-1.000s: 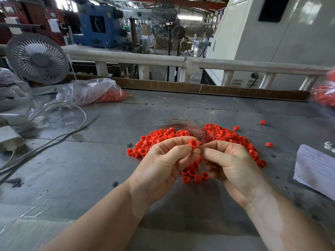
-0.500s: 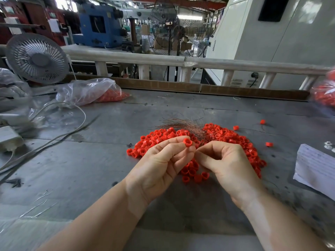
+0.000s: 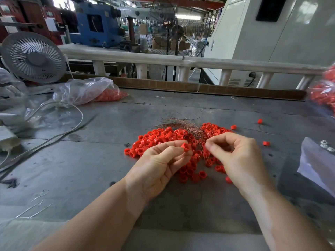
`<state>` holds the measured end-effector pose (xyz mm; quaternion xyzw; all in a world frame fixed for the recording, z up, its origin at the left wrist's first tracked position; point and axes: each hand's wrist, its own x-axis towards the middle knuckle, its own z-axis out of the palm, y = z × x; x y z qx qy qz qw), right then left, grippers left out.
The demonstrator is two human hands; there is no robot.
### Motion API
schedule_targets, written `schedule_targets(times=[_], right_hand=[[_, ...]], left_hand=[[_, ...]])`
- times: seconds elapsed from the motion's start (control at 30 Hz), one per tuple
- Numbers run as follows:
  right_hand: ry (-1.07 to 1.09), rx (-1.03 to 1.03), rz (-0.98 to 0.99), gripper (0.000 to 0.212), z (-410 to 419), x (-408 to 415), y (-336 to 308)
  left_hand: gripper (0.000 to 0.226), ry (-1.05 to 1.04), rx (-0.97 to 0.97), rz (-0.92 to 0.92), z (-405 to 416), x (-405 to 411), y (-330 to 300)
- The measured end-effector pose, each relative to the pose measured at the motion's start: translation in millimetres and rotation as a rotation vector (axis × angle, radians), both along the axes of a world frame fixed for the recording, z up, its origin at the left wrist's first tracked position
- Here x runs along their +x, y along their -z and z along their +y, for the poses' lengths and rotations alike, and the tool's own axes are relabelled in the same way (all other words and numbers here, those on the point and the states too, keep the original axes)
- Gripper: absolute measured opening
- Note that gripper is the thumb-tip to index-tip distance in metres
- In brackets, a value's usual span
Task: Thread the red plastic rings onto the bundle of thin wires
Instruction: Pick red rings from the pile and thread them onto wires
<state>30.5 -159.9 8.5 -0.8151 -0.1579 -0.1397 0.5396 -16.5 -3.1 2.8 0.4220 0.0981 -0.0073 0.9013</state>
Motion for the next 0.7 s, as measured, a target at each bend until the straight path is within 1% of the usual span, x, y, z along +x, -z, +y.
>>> schedule_targets(times=[0.1, 0.2, 0.27, 0.33, 0.4, 0.57, 0.7], right_hand=[[0.252, -0.150, -0.043, 0.016, -13.1, 11.9, -0.8], [0.354, -0.329, -0.042, 0.012, -18.7, 15.8, 1.3], [0.344, -0.424, -0.019, 0.012, -18.3, 15.8, 3.7], [0.313, -0.514, 0.000, 0.013, -16.5, 15.7, 6.1], [0.291, -0.579, 0.014, 0.016, -15.0, 15.2, 7.5], [0.308, -0.639, -0.040, 0.016, -16.6, 16.5, 9.4], [0.320, -0.717, -0.076, 0.015, -17.5, 16.6, 11.6]], left_hand=[[0.014, -0.004, 0.045, 0.006, -1.0, 0.5, 2.1], [0.013, -0.013, 0.048, 0.006, -2.2, 0.1, 1.1], [0.014, -0.018, 0.045, 0.012, -2.2, -0.2, 0.0], [0.023, -0.023, 0.043, 0.021, -2.0, -0.2, -0.2], [0.025, -0.028, 0.037, 0.022, -1.7, -0.5, -0.1], [0.012, -0.025, 0.006, 0.011, -1.3, -0.1, 0.4], [0.021, 0.003, -0.040, -0.006, -0.4, -0.1, -1.5]])
